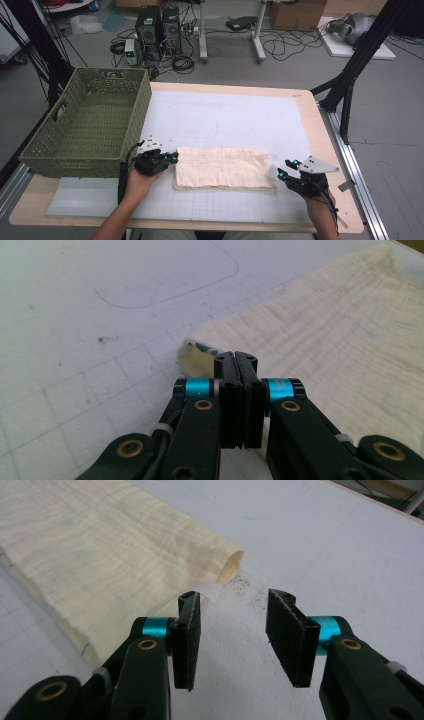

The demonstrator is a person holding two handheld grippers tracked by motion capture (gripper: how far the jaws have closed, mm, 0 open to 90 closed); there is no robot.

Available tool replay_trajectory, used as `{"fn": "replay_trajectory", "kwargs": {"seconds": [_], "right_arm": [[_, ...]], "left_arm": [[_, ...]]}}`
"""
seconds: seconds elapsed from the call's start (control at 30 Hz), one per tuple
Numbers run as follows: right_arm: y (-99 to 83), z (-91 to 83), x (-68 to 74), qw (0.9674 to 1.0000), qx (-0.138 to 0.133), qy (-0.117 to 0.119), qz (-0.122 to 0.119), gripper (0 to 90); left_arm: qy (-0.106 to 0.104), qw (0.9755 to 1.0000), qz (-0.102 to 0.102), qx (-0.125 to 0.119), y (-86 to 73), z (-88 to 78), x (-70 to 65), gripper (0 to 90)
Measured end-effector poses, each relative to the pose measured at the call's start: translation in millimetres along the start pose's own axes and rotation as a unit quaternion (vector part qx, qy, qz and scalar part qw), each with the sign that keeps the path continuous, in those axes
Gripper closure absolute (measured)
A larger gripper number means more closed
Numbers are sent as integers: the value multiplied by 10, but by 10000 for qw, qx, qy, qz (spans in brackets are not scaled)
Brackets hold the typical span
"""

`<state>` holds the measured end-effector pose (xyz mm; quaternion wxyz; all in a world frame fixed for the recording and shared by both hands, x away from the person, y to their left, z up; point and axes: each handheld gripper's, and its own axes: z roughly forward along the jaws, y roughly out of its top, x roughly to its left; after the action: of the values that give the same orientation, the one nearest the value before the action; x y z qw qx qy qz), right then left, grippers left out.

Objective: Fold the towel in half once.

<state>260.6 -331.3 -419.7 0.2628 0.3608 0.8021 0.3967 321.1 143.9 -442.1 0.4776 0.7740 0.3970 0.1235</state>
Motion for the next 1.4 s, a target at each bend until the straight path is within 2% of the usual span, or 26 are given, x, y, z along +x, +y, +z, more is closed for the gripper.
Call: {"fn": "replay_trajectory", "kwargs": {"seconds": [0.07,0.17,0.2,0.3,0.33,0.4,0.47,0.5,0.6,0.63,0.67,0.77,0.83,0.87,0.93,0.97,1.0,1.03,1.1,1.17,1.2,1.3,1.37,1.4], "right_arm": [[5,-4,1,10000,-31,-21,8,566],[22,-17,11,9999,-108,-63,39,557],[31,-15,10,9999,-123,-64,47,549],[50,33,-3,9999,-64,-102,71,541],[59,60,-10,9999,-35,-109,85,542],[108,112,-27,9999,-61,-122,80,548],[190,144,-33,9995,-189,-190,175,572],[232,161,-37,9991,-255,-259,204,579],[340,242,-40,9987,-364,-292,200,613],[363,289,-37,9990,-351,-176,223,614],[377,351,-32,9993,-302,-38,210,613],[375,584,-12,9998,-6,158,133,607],[373,722,-37,9994,73,170,282,584],[369,787,-62,9988,82,191,443,557],[357,909,-111,9976,184,221,635,510],[346,963,-125,9970,285,254,680,504],[337,1010,-137,9965,391,294,678,501],[323,1048,-144,9960,477,367,660,504],[317,1062,-146,9953,563,509,606,597],[316,1043,-126,9940,588,718,576,753],[325,1021,-105,9942,631,741,467,822],[320,924,-48,9948,761,638,208,859],[285,851,-39,9959,728,508,186,860],[273,823,-31,9962,714,447,209,860]], "left_arm": [[-53,10000,-68,36,-2,-8,23,883],[31,9999,-46,116,-5,-3,31,874],[102,9999,-62,111,-3,1,32,826],[243,9996,-126,-44,26,2,44,588],[266,9995,-139,-88,45,0,53,539],[288,9994,-111,-173,92,6,73,499],[329,9992,-99,-215,142,27,88,475],[349,9989,-91,-300,153,43,91,475],[382,9988,-62,-286,172,108,111,478],[376,9989,-54,-271,167,135,117,483],[385,9990,-53,-238,160,169,124,484],[413,9991,-80,-80,129,277,153,483],[491,9986,-174,53,133,319,171,484],[423,9988,-204,122,149,335,183,483],[446,9988,-112,182,166,367,177,491],[420,9986,-78,307,176,393,175,497],[433,9983,-20,393,182,413,169,499],[468,9982,32,376,187,419,160,507],[519,9978,79,408,185,416,154,556],[364,9981,189,450,183,406,154,738],[352,9980,273,454,184,405,141,844],[581,9973,336,291,201,371,149,860],[630,9978,220,23,217,359,167,861],[657,9975,262,-28,225,367,164,862]]}}
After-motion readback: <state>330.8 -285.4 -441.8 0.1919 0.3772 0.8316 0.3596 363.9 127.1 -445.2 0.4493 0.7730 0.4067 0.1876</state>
